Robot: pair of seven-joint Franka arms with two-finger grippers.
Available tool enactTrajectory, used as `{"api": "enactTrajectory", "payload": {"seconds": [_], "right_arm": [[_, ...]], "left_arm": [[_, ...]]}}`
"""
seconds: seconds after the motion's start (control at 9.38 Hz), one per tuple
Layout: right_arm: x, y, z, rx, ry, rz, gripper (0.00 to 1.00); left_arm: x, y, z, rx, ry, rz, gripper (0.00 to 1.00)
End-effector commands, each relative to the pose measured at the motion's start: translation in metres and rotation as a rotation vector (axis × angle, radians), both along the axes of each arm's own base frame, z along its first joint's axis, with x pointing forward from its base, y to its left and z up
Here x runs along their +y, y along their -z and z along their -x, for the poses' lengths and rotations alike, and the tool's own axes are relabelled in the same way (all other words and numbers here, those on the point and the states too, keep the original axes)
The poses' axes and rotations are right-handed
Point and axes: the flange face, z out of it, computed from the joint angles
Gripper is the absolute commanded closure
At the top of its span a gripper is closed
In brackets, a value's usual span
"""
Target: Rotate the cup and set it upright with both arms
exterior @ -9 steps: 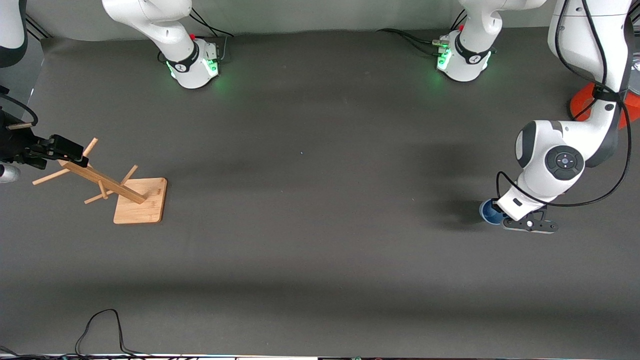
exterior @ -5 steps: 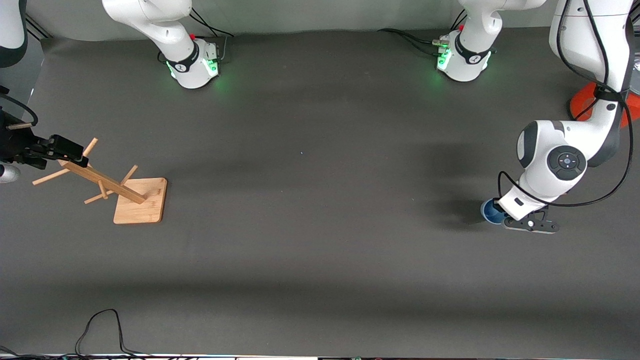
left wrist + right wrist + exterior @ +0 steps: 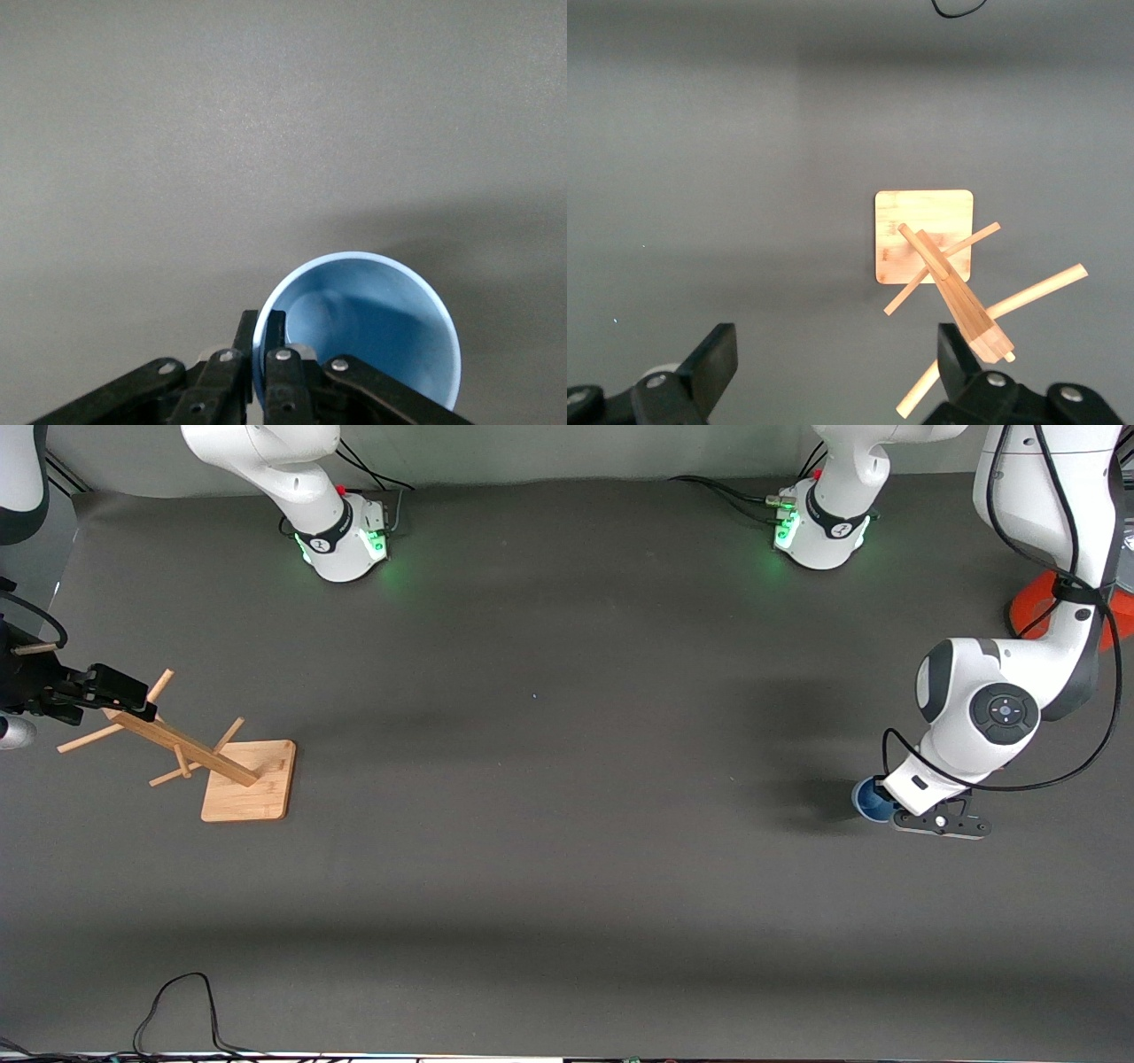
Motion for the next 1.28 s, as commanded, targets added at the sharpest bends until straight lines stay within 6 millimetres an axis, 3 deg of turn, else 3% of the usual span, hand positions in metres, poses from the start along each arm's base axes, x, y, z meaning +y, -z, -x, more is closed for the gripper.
{"api": "enactTrajectory", "payload": {"seconds": [0.0,0.85,1.07,1.17], "right_arm": [[-0.001,-0.002,-0.001,-0.006,-0.006,0.006,0.0],[-0.002,-0.002,-0.002,-0.006,-0.004,0.006,0.0],[-0.002,-0.002,-0.002,-0.006,-0.004,0.006,0.0],[-0.002,-0.002,-0.002,-0.006,-0.004,0.006,0.0]], "left_arm": [[0.001,0.012,0.008,0.034,0.014,0.008,1.0],[-0.016,-0.002,0.01,0.075,-0.088,0.104,1.0],[-0.03,-0.003,0.01,0.074,-0.113,0.132,1.0],[-0.048,-0.002,0.009,0.064,-0.132,0.141,1.0]]}}
